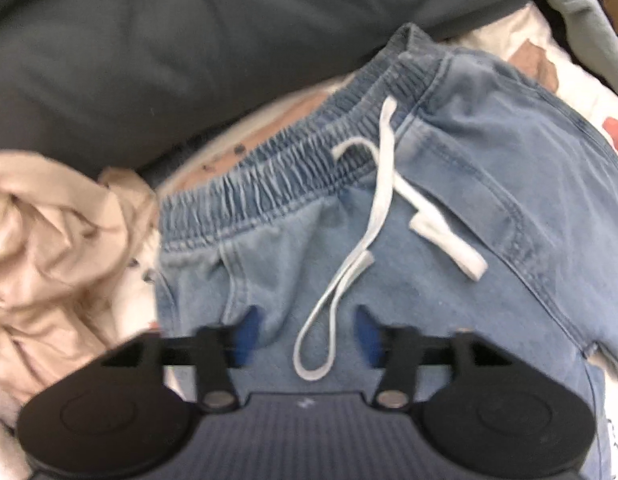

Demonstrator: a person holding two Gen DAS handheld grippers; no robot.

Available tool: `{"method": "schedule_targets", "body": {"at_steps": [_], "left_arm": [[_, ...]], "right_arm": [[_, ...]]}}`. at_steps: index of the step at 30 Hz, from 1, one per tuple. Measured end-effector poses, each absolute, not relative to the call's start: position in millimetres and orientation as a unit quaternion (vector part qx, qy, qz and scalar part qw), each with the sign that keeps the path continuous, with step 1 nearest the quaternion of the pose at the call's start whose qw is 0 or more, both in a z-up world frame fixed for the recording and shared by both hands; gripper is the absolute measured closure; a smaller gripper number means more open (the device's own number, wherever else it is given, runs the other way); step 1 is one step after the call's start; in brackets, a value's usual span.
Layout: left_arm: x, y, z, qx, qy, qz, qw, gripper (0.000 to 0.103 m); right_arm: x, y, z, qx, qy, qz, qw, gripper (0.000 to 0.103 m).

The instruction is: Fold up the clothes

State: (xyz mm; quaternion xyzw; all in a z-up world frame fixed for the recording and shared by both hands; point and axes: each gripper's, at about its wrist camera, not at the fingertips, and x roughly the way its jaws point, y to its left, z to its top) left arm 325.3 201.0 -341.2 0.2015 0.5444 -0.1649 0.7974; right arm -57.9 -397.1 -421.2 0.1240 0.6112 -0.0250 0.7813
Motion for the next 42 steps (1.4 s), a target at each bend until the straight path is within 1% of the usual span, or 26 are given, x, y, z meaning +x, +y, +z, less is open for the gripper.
{"method": "schedule_targets", "body": {"at_steps": [6, 8, 11, 18, 25, 28, 32, 35, 40, 42], "left_arm": [[325.2, 172.1, -313.7, 0.211, 0.532, -0.184, 0.799, 0.041], [323.3, 157.7, -308.3, 0.204, 0.530, -0.199, 0.799, 0.043], [321.2, 133.0, -307.8, 0.192, 0.530, -0.220, 0.796, 0.044], [305.2, 65.0, -339.6, 0.166, 0.531, -0.256, 0.790, 0.045], [300.5, 20.2, -369.9, 0.184, 0.524, -0.268, 0.787, 0.048], [304.0, 9.1, -387.7, 0.207, 0.515, -0.266, 0.788, 0.048], [315.3, 4.6, -400.2, 0.210, 0.492, -0.258, 0.805, 0.040], [330.6, 4.3, -400.6, 0.201, 0.473, -0.251, 0.820, 0.040], [359.8, 13.5, -401.2, 0.185, 0.444, -0.243, 0.842, 0.044], [370.9, 18.3, -403.0, 0.181, 0.438, -0.246, 0.846, 0.050]], "right_arm": [[-51.8, -395.7, -424.0, 0.136, 0.607, -0.028, 0.782, 0.099], [-47.4, -392.0, -426.5, 0.140, 0.607, -0.029, 0.782, 0.099], [-43.0, -389.2, -429.4, 0.144, 0.606, -0.031, 0.782, 0.099], [-39.3, -386.1, -431.9, 0.145, 0.607, -0.034, 0.781, 0.099], [-33.7, -385.3, -433.6, 0.150, 0.609, -0.038, 0.778, 0.099], [-33.3, -384.2, -434.1, 0.153, 0.612, -0.040, 0.775, 0.099], [-31.7, -382.6, -434.7, 0.152, 0.616, -0.037, 0.772, 0.099], [-30.3, -381.7, -434.8, 0.149, 0.620, -0.036, 0.770, 0.099], [-28.6, -380.7, -435.5, 0.147, 0.623, -0.035, 0.767, 0.099], [-28.4, -380.1, -435.3, 0.145, 0.624, -0.034, 0.767, 0.099]]}}
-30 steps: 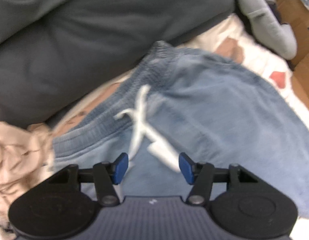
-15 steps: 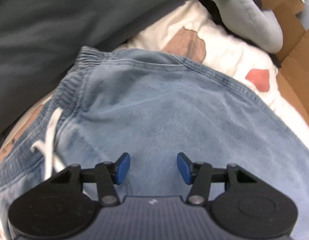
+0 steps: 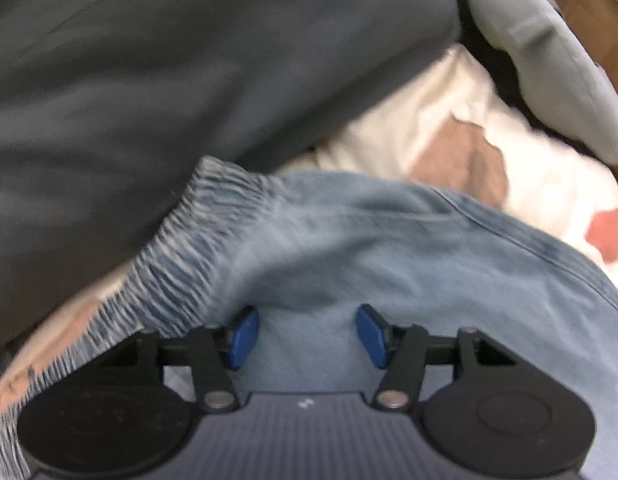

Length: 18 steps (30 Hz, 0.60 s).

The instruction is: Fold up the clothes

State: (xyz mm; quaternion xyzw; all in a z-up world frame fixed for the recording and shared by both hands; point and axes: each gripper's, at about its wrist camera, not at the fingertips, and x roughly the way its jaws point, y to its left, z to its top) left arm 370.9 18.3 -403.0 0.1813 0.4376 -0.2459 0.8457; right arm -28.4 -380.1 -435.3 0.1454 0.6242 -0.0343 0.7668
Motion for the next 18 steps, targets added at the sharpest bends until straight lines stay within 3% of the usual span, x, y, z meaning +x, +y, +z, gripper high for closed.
{"method": "schedule_targets", "body": {"at_steps": [2, 11, 15, 18], "left_arm": [[381.3, 21.9, -404.4, 0.163, 0.444, -0.252, 0.845, 0.055], [418.5, 28.0, -405.6, 0.058, 0.482, -0.216, 0.847, 0.056], [429.2, 17.3, -401.0, 0.066, 0.503, -0.192, 0.840, 0.057], [428.5, 11.0, -392.3, 0.077, 0.512, -0.178, 0.837, 0.064]], "right_arm": [[-28.0, -379.3, -435.2, 0.143, 0.626, -0.034, 0.766, 0.099], [-26.2, -375.5, -434.9, 0.135, 0.633, -0.030, 0.762, 0.099], [-27.0, -375.2, -435.0, 0.137, 0.634, -0.028, 0.761, 0.099], [-28.5, -374.5, -434.9, 0.138, 0.633, -0.028, 0.762, 0.099]]}}
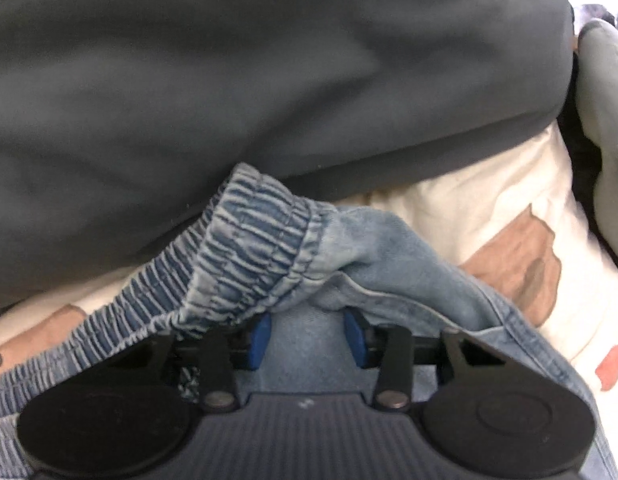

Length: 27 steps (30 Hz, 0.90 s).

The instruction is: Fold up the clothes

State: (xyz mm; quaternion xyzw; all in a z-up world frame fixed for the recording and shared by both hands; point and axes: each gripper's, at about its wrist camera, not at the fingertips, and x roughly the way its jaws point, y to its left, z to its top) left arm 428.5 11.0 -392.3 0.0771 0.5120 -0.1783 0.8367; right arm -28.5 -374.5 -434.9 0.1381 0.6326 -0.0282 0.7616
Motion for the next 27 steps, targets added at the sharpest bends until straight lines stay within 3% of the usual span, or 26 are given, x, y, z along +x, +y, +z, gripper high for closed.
{"method": "schedule_targets", "body": {"at_steps": [2, 12, 16, 27], "left_arm": [[424.6, 7.4, -383.9, 0.087, 0.512, -0.184, 0.834, 0.074], [420.3, -3.3, -365.5, 0.114, 0.496, -0.208, 0.836, 0.083], [428.0, -7.5, -382.8, 0.140, 0.483, -0.188, 0.844, 0.097], [425.1, -16.7, -398.2, 0.187, 0.474, -0.176, 0.842, 0.102]], "right_arm": [[-30.0, -374.4, -434.9, 0.141, 0.631, -0.029, 0.762, 0.099], [-36.0, -373.0, -434.8, 0.152, 0.626, -0.029, 0.764, 0.099], [-38.2, -371.1, -434.6, 0.153, 0.625, -0.030, 0.765, 0.099], [-33.8, -385.2, -434.5, 0.162, 0.622, -0.032, 0.765, 0.099]]}}
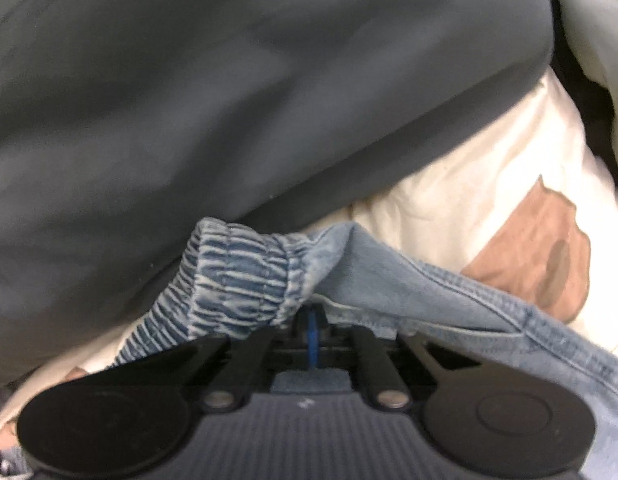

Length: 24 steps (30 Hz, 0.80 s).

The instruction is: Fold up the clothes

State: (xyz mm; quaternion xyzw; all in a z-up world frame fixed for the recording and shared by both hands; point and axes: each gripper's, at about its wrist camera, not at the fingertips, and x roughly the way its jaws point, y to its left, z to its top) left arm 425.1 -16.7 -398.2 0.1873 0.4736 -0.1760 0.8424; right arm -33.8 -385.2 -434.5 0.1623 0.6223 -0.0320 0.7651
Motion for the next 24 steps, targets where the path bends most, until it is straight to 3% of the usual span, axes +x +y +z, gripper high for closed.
{"method": "schedule_targets", "body": {"at_steps": [6, 8, 15, 17, 19, 21, 24], "left_arm": [[398.7, 3.6, -368.8, 0.198, 0.461, -0.207, 0.840, 0.084], [384.7, 15.3, -357.8, 0.203, 0.457, -0.209, 0.840, 0.061], [347.1, 47.4, -306.8, 0.220, 0.448, -0.210, 0.841, 0.060], [339.8, 51.0, -290.5, 0.219, 0.447, -0.207, 0.842, 0.060], [338.9, 61.7, -272.3, 0.214, 0.450, -0.207, 0.842, 0.060], [332.7, 71.6, -258.7, 0.219, 0.447, -0.207, 0.842, 0.059], [315.7, 95.4, -247.1, 0.224, 0.449, -0.212, 0.839, 0.059]], "right_arm": [[-27.8, -385.5, -437.4, 0.168, 0.619, -0.033, 0.767, 0.099], [-28.8, -385.3, -437.0, 0.168, 0.617, -0.034, 0.768, 0.099], [-34.3, -392.3, -437.4, 0.219, 0.605, -0.054, 0.764, 0.096], [-36.6, -392.0, -434.8, 0.231, 0.600, -0.055, 0.764, 0.091], [-38.3, -388.5, -430.8, 0.233, 0.595, -0.049, 0.767, 0.075], [-42.6, -384.2, -423.3, 0.225, 0.593, -0.034, 0.772, 0.066], [-50.1, -379.4, -410.6, 0.213, 0.585, -0.013, 0.782, 0.065]]}}
